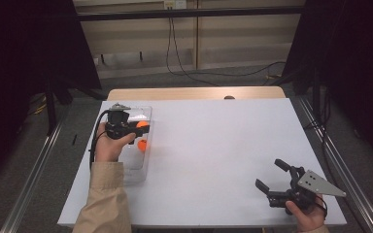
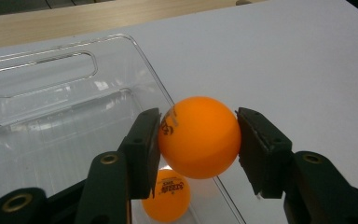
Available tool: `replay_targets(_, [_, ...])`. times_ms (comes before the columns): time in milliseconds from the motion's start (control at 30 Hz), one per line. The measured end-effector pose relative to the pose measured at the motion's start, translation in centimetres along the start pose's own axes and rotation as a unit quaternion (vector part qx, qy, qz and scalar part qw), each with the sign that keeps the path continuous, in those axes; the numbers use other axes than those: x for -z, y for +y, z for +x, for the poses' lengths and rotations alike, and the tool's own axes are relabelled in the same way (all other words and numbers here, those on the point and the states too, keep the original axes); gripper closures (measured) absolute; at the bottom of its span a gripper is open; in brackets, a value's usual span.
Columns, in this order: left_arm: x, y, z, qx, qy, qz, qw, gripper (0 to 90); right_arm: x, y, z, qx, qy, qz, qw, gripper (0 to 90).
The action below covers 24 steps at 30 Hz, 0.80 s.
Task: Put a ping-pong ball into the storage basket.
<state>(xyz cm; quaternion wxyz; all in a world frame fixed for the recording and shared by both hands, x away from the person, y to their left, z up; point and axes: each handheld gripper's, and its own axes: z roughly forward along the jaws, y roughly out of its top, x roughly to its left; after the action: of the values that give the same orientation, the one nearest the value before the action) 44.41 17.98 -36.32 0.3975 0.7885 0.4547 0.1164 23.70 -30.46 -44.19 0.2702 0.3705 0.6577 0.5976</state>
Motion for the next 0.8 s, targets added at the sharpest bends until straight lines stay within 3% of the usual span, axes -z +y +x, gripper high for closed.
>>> replay_targets(267, [-0.04,-0.28,0.44,-0.003,0.008,0.010,0.9999,51.0,-0.01,0.00,0.00,0.000,0.000,0.000,1.0000,2.3])
replay_targets(800, [0.10,-0.62,0.93,0.005,0.020,0.005,0.9998,51.0,0.00,0.02,0.03,0.000,0.001,0.000,1.0000,2.4])
